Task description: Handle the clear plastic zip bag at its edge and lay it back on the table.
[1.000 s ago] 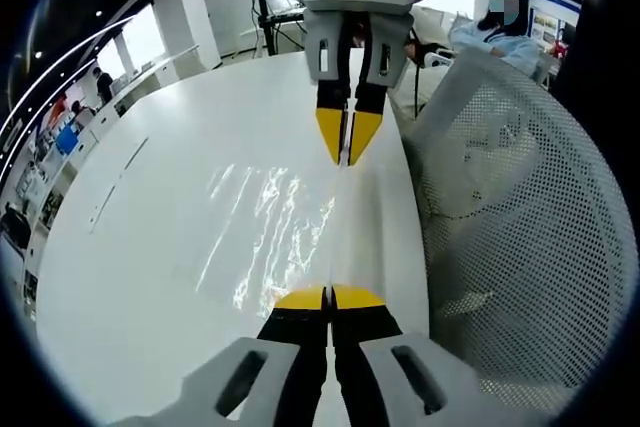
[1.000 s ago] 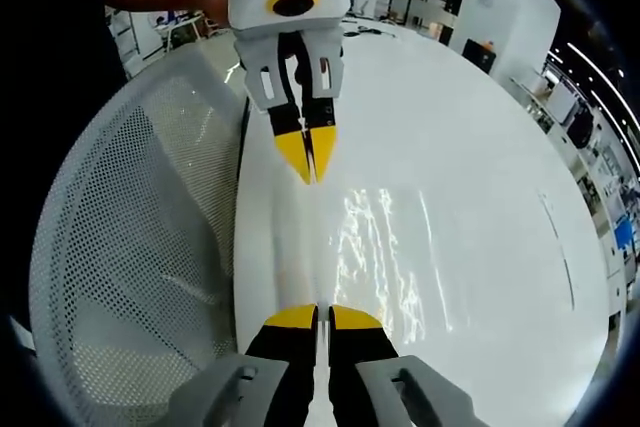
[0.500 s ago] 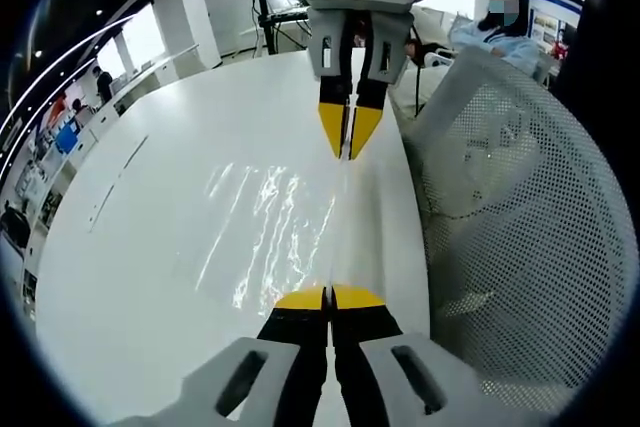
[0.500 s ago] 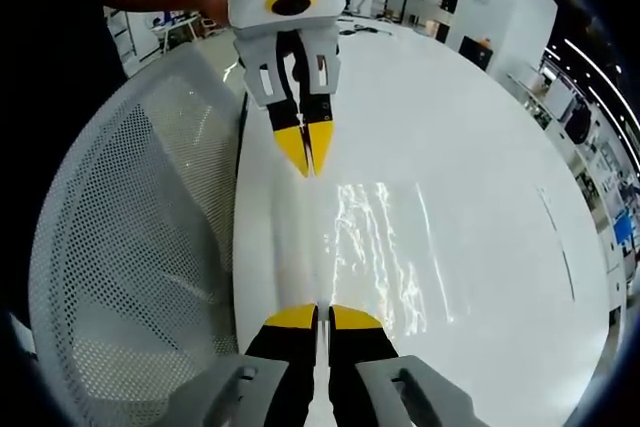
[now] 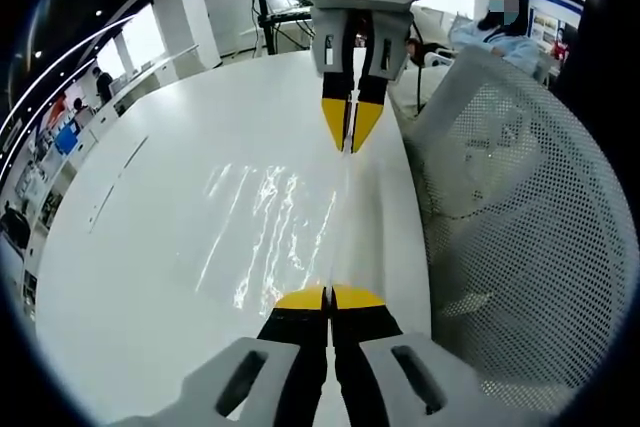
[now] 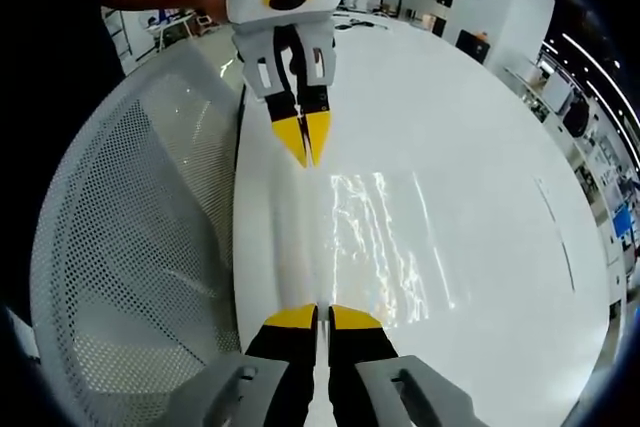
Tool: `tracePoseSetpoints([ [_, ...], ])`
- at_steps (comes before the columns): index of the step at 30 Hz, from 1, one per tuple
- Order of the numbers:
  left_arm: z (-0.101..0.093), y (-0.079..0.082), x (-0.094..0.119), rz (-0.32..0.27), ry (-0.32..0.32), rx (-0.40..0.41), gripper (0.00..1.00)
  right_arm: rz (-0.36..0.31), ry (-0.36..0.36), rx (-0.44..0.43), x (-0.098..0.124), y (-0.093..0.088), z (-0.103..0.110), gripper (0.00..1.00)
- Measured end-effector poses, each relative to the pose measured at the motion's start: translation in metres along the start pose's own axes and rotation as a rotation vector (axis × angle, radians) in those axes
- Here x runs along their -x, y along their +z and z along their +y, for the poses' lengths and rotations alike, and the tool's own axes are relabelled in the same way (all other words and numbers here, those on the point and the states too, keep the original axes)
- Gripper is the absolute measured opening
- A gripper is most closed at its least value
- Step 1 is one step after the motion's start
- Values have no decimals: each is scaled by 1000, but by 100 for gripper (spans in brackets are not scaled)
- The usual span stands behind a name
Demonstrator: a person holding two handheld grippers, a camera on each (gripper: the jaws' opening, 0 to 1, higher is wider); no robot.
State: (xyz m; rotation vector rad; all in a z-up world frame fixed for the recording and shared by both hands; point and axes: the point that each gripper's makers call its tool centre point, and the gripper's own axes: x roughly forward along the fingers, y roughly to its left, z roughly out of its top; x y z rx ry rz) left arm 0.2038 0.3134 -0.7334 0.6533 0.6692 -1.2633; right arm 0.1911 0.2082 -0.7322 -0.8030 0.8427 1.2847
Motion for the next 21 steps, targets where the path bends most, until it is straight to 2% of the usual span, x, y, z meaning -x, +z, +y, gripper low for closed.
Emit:
tracePoseSetpoints([
  [21,-1,0,0,5,-2,-20,0,63,8,-19,1,-10,1,0],
])
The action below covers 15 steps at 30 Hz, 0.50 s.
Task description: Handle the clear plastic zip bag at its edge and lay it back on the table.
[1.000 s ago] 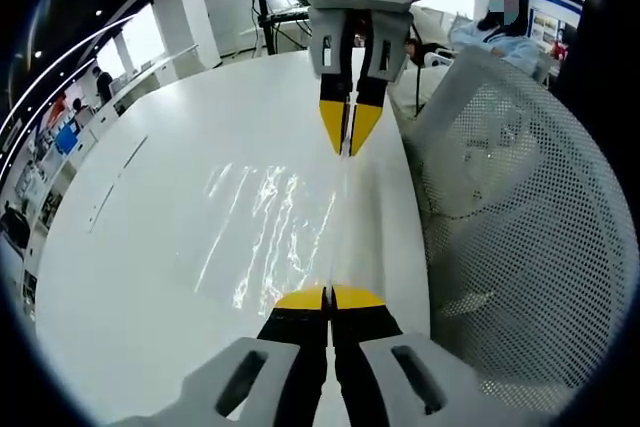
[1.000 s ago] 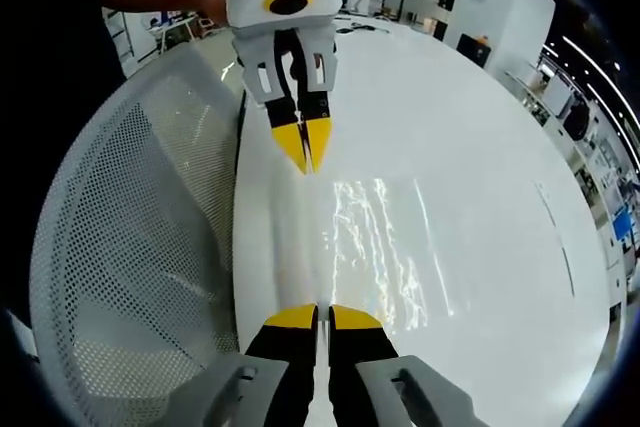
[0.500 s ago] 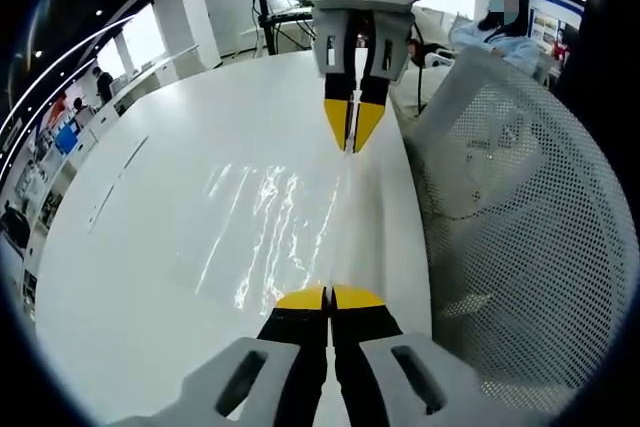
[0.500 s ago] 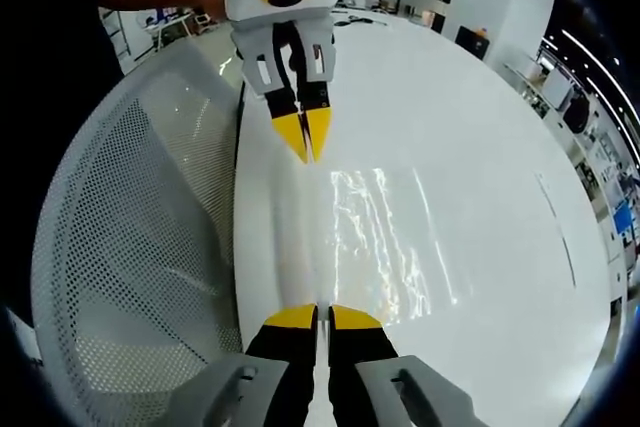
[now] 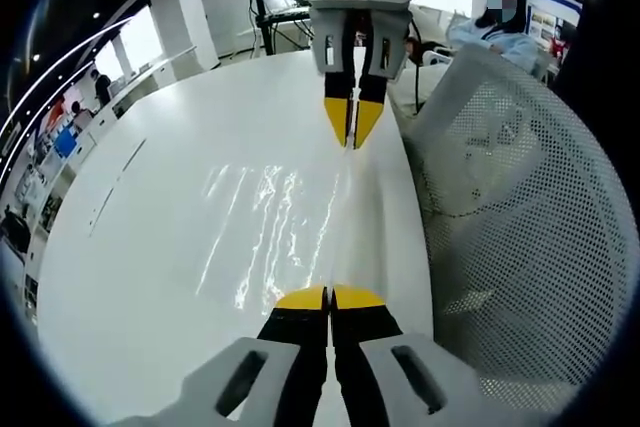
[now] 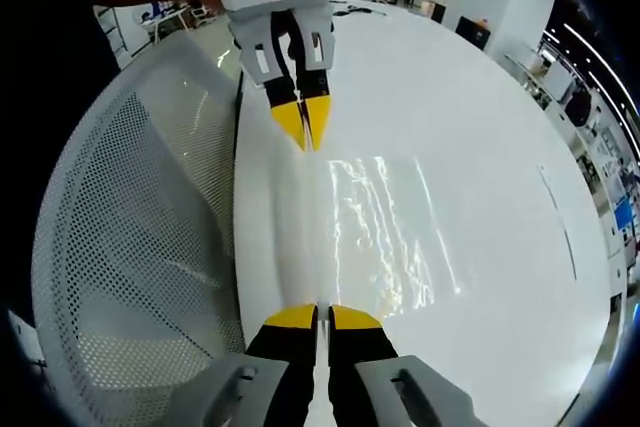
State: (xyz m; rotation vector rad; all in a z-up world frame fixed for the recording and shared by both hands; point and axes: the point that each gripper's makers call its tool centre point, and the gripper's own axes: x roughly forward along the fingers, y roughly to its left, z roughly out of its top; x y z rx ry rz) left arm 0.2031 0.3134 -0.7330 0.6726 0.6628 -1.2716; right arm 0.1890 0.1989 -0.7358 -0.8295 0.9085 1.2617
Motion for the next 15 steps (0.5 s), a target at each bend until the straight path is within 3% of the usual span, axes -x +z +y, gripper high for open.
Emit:
tracePoseSetpoints([
  [15,0,-4,-1,3,-3,3,0,51,4,-23,-3,-15,-1,0],
])
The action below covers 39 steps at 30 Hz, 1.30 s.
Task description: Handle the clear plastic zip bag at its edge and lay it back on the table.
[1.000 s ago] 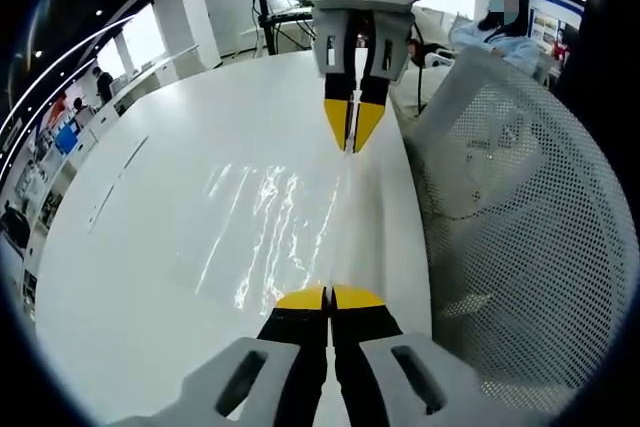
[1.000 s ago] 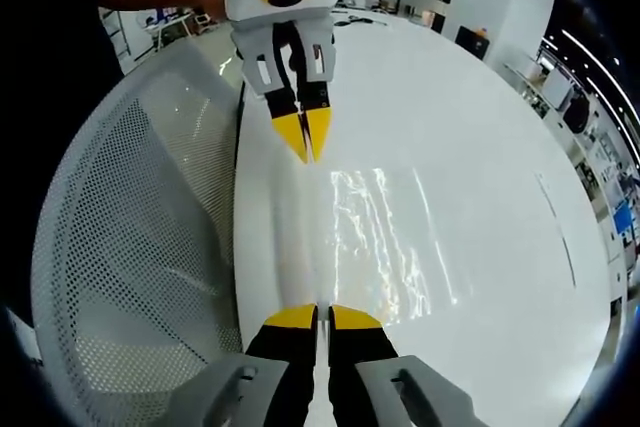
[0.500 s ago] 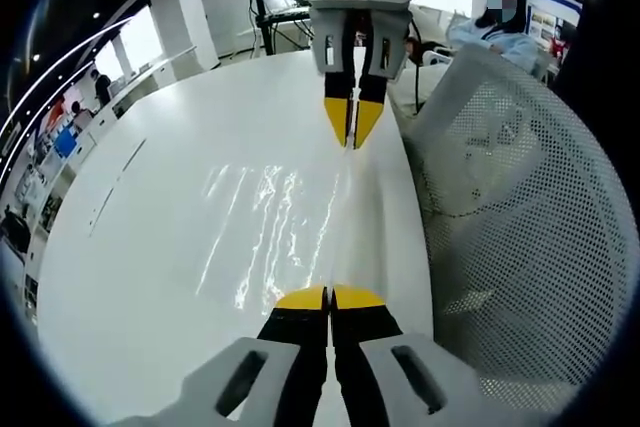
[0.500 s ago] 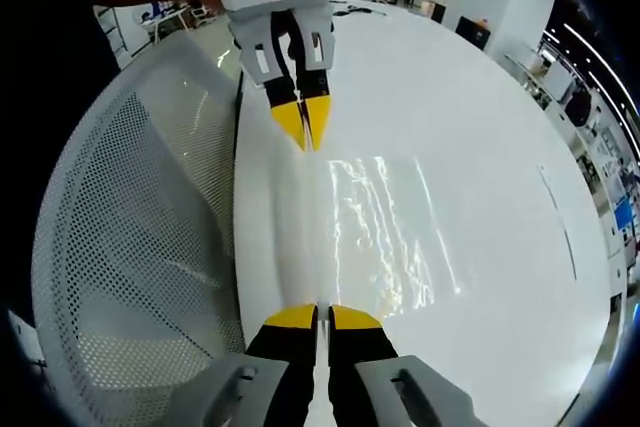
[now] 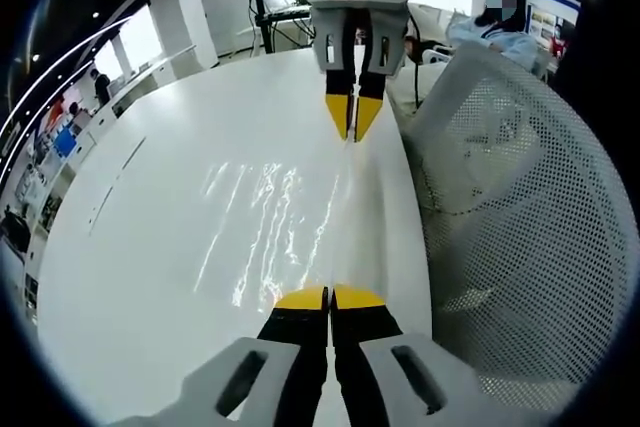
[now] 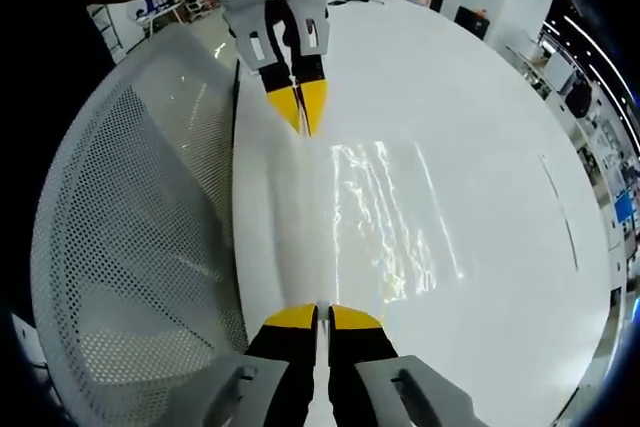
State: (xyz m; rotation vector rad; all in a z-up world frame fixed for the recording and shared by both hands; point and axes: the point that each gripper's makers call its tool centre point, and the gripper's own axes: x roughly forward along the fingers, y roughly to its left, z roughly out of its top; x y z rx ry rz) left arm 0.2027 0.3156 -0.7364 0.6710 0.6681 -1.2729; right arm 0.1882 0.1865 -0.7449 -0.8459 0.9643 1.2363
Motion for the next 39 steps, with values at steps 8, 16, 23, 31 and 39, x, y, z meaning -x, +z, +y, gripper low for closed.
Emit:
tracePoseSetpoints([
  [8,1,0,0,3,3,1,0,-4,3,-1,-1,2,0,0],
  [16,2,-1,1,-2,7,5,0,-24,3,-16,0,4,0,0],
  [23,3,2,3,-23,19,17,0,-47,-19,-36,2,5,-4,0],
  [31,5,-1,4,-22,26,2,0,-64,-33,-39,1,7,-6,2],
  [39,7,0,4,-24,34,-10,0,-102,-21,-61,1,15,-7,8],
])
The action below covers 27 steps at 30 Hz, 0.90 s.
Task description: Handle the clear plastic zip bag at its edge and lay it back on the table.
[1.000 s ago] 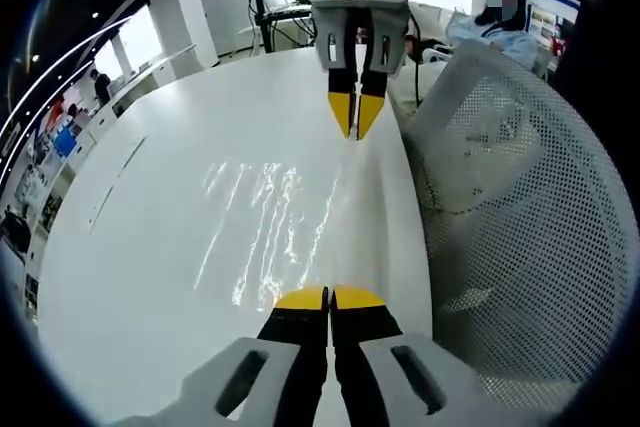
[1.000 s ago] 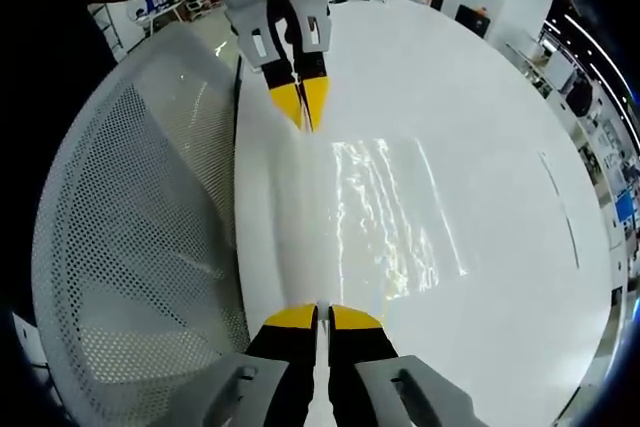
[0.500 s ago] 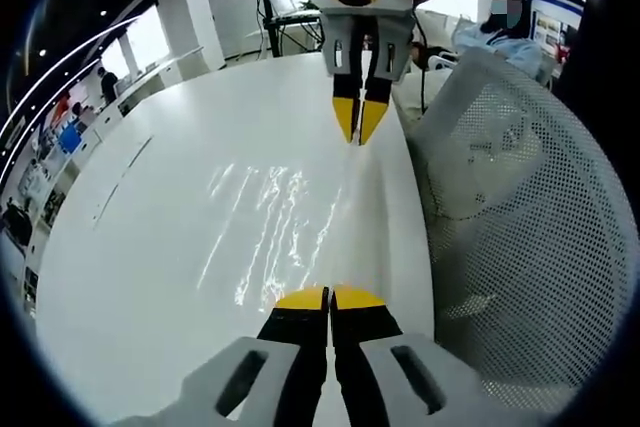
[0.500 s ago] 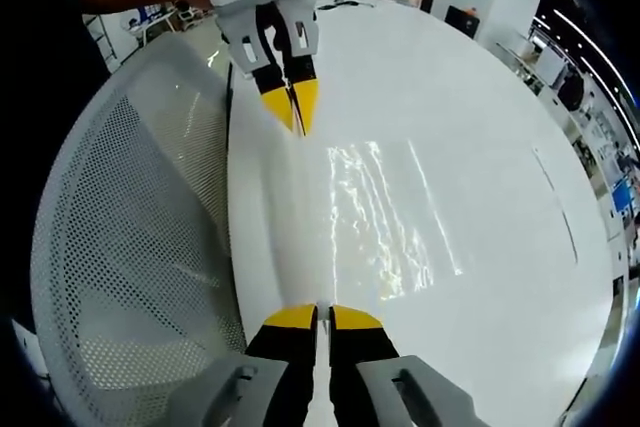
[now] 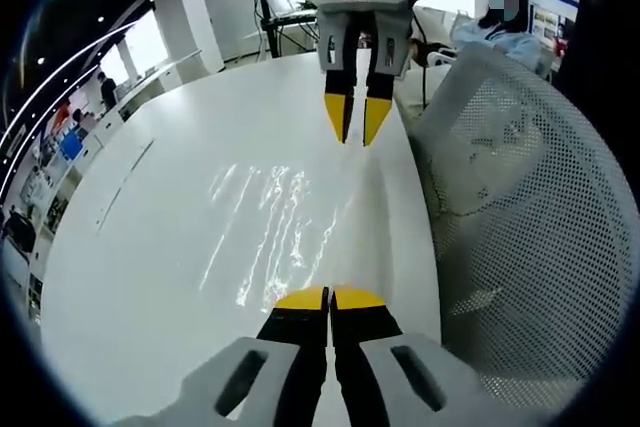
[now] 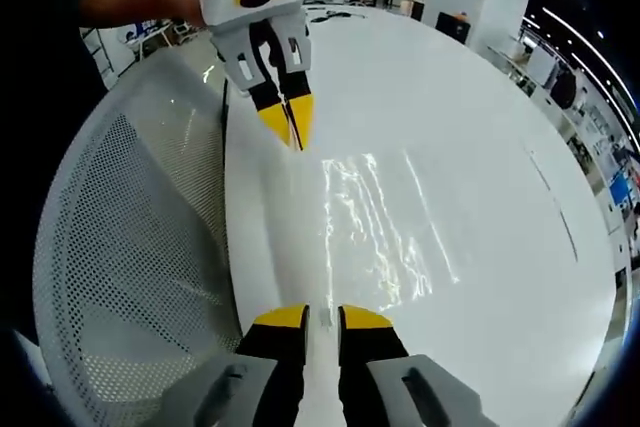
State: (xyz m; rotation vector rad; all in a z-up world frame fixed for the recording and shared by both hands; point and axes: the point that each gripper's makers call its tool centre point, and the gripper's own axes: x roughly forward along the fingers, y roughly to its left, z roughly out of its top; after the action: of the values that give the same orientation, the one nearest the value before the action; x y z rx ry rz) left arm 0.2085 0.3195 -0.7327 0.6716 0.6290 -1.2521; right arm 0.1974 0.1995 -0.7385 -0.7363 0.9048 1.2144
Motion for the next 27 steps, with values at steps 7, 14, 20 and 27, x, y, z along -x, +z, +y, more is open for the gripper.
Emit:
tracePoseSetpoints([
  [7,4,-1,0,-4,4,-21,0,-45,29,-7,1,14,4,10],
  [14,1,-2,0,-2,4,-32,0,-77,31,-13,5,29,3,11],
  [20,1,-3,0,-1,3,-36,0,-97,36,-10,3,44,2,11],
  [27,1,-3,1,-4,2,-38,0,-85,49,11,-5,49,2,11],
])
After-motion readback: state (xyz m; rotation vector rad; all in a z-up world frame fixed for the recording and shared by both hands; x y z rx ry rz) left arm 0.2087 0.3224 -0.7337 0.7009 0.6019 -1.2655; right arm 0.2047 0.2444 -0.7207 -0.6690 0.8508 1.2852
